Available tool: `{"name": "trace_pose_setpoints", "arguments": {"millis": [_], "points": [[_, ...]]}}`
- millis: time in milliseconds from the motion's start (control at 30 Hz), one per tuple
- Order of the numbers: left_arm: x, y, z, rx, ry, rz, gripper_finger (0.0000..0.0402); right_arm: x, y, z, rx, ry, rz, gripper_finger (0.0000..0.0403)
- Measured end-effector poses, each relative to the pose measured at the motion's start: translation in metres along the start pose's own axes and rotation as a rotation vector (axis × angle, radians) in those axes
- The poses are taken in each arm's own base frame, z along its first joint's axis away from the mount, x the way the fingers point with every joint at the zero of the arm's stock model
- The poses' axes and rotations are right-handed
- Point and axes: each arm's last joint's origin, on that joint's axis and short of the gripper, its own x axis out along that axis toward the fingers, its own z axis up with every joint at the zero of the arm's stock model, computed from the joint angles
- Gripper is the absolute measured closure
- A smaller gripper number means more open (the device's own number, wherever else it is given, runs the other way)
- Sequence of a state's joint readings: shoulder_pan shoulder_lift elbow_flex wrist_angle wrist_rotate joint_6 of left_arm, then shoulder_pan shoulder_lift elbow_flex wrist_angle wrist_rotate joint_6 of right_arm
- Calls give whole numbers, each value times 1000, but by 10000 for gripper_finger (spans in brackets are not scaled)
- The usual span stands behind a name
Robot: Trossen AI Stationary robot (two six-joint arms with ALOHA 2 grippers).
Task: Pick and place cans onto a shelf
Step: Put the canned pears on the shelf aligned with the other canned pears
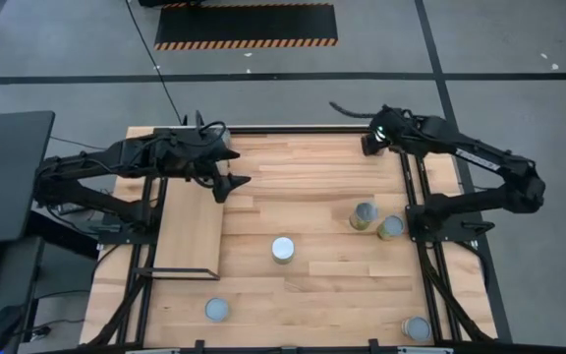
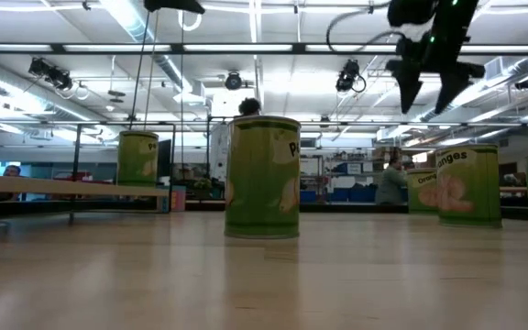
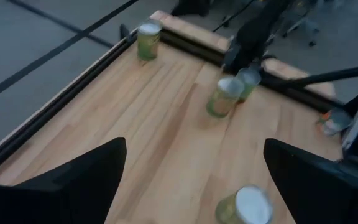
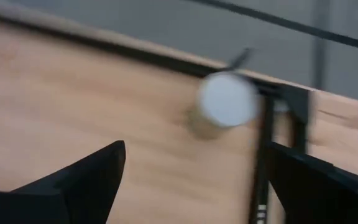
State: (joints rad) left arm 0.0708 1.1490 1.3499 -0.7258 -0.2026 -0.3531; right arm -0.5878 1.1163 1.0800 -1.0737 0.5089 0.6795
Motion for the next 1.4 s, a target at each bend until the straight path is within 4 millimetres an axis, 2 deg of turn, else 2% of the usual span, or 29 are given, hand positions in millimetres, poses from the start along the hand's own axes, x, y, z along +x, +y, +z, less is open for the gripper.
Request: {"name": "trace_pose_setpoints", "arguments": {"millis": [100, 167, 233, 333, 433, 600, 700, 833, 1067, 1200, 1400], "points": [[-6, 1, 0, 4, -8, 2, 15, 19, 1, 6, 136, -19, -33, 20], [-8, 3, 1, 1, -16, 3, 15, 27, 10, 9, 177, 4, 37, 21], [-8, 3, -1, 9, 7, -6, 15, 29, 26, 8, 115, 33, 157, 22], [-7, 3, -3, 44, 37, -15, 15, 19, 54, -2, -42, 46, 351, 29], [-4, 2, -6, 83, 72, -35, 15, 1, 78, -17, -223, 19, 530, 34], [8, -16, -15, 210, 128, -91, 15, -29, 99, -45, -465, -25, 694, 35], [25, -34, -23, 252, 173, -124, 15, -44, 102, -57, -501, -30, 749, 35], [46, -62, -34, 301, 180, -171, 15, -66, 96, -68, -516, -54, 814, 35], [91, -103, -68, 356, 271, -183, 15, -92, 83, -79, -552, -79, 924, 35], [119, -115, -86, 350, 310, -173, 15, -97, 81, -86, -584, -65, 939, 35], [144, -119, -106, 362, 397, -157, 15, -101, 81, -99, -572, 12, 941, 35]]}}
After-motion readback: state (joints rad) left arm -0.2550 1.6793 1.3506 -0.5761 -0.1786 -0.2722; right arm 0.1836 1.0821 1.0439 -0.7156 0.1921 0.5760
